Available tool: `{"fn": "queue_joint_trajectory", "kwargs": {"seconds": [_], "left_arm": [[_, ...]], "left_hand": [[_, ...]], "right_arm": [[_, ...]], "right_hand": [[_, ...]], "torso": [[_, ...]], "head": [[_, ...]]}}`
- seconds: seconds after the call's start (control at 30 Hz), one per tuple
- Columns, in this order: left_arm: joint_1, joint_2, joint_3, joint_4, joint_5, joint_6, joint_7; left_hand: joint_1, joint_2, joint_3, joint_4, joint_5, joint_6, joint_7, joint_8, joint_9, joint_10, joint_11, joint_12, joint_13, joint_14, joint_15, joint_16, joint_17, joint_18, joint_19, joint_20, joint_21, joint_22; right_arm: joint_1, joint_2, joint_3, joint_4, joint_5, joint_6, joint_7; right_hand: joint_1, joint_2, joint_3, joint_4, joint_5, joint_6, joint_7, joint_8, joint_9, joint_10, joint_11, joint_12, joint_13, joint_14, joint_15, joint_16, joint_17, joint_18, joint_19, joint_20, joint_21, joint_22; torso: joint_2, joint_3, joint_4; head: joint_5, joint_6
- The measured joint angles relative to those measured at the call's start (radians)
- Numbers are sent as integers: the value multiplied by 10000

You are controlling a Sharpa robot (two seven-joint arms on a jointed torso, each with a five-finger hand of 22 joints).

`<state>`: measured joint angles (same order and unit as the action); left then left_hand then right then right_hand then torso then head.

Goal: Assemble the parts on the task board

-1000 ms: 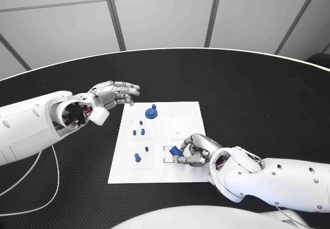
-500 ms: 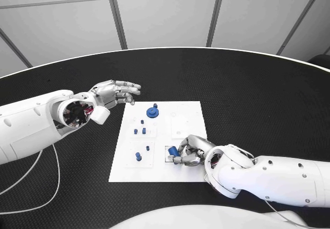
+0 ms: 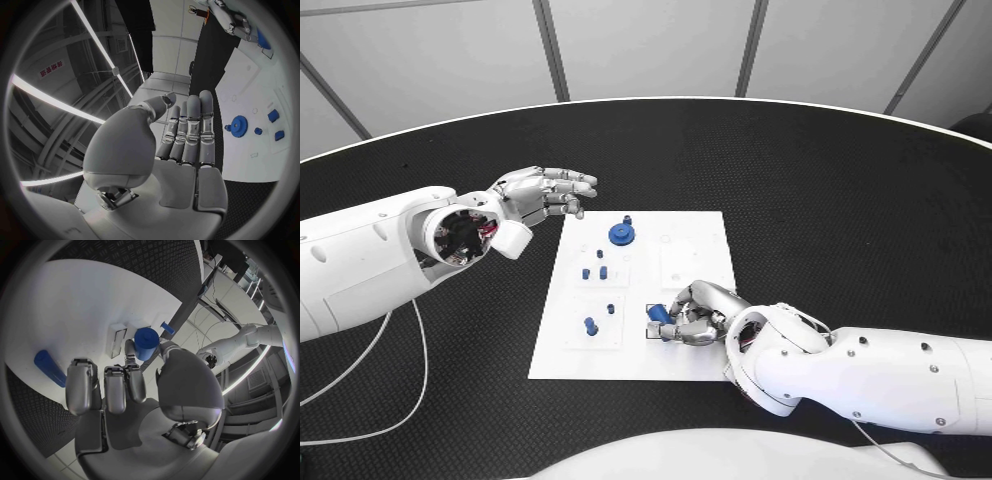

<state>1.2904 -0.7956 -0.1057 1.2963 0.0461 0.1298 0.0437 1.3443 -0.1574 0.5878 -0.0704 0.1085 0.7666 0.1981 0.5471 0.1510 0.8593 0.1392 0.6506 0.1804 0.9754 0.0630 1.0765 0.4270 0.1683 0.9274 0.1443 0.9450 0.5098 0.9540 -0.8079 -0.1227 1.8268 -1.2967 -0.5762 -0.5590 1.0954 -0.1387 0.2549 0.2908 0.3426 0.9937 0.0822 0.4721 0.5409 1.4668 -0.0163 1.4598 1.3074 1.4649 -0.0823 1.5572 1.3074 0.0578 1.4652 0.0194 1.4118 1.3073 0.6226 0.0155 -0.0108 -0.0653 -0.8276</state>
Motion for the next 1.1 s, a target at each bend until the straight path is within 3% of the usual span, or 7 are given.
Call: {"fn": "queue_joint_trajectory", "kwargs": {"seconds": [0.1, 0.17, 0.23, 0.33, 0.4, 0.7, 1.1], "left_arm": [[1, -3, 0, 3, 0, 0, -1], [2, -6, 0, 5, 0, -3, -3], [3, -9, 0, 6, 0, -7, -5], [4, -11, 0, 7, 0, -10, -8], [5, -13, 0, 9, 0, -10, -11], [7, -18, 0, 9, 0, -16, -18], [8, -25, 0, 15, 0, -34, -30]], "left_hand": [[0, 0, 0, 0, 0, 0, 0, 0, 0, 0, 0, 0, 0, 0, 0, 0, 0, 0, 0, 0, 0, 0], [0, 0, 0, 0, 0, 0, 0, 0, 0, 0, 0, 0, 0, 0, 0, 0, 0, -1, 0, 0, 0, 1], [0, 0, 0, 0, 0, 0, 0, 0, 0, 0, 0, 0, 0, 0, 0, 0, 1, -1, 0, 0, 0, 1], [0, 0, 0, 0, 0, 0, 0, 0, 0, 0, 0, 0, 1, 0, 0, 0, 1, 0, 0, 0, 0, 1], [0, 0, -18, 18, 0, 0, 0, 0, 0, 0, 0, 10, 1, 0, 0, 0, -2, 0, 0, 0, -31, -3], [0, 0, -29, 29, 0, 0, 0, 0, 0, 0, 0, 37, 1, 0, 0, 0, -8, 0, 0, 0, -71, -11], [0, 0, -29, 29, 0, 0, 0, 0, 0, 0, 0, 37, -7, 0, 0, 0, -7, 0, 0, 0, -71, -10]], "right_arm": [[0, -1, 3, -14, 0, 4, -7], [0, -1, 6, -16, 0, 15, -10], [0, 2, 9, -14, 0, 23, -9], [0, 6, 14, -11, 0, 36, 0], [0, 4, 16, -12, 0, 43, 0], [1, -26, 22, -32, -129, 13, -26], [1, -43, 26, -1, -159, 70, -24]], "right_hand": [[-155, 3, 11, -11, -189, -2, -8, 55, 47, -20, -20, -28, 0, 0, 0, 0, 0, 1, 0, 0, 0, 0], [-343, 1, 12, -11, -547, 83, -166, 85, 157, -25, -46, -28, 0, 14, -14, 0, 0, 1, 0, 0, 0, 0], [-391, 24, 11, -11, -704, 118, -201, 128, 180, -1, -70, -28, -1, 29, -29, 0, -1, 1, 0, 0, -1, 0], [-898, -19, -304, 22, -651, 317, -398, 278, 369, -1, -70, -14, -1, 4, -78, 0, -1, 4, 23, -23, -1, 0], [-1036, -42, -495, 21, -884, 369, -450, 353, 444, -16, -127, 11, -1, 1, -80, 0, -1, 7, 0, -73, -1, 0], [-1313, 101, -948, 29, -1484, 293, -452, 462, 592, -1, -142, 10, -1, 0, -81, -1, -1, 9, 0, -73, -2, 0], [-1376, 118, -1042, 45, -1598, 295, -450, 462, 617, -1, -141, 10, 6, 2, -78, -1, 4, 10, 0, -72, -63, 0]], "torso": [[-2, 4, -2], [-3, 4, -3], [-4, 5, -7], [-8, 9, -7], [-10, 9, -6], [-17, 9, -8], [-14, 13, -9]], "head": [[2, -3], [3, -8], [4, -10], [1, -11], [-7, -11], [-14, -21], [-43, -5]]}}
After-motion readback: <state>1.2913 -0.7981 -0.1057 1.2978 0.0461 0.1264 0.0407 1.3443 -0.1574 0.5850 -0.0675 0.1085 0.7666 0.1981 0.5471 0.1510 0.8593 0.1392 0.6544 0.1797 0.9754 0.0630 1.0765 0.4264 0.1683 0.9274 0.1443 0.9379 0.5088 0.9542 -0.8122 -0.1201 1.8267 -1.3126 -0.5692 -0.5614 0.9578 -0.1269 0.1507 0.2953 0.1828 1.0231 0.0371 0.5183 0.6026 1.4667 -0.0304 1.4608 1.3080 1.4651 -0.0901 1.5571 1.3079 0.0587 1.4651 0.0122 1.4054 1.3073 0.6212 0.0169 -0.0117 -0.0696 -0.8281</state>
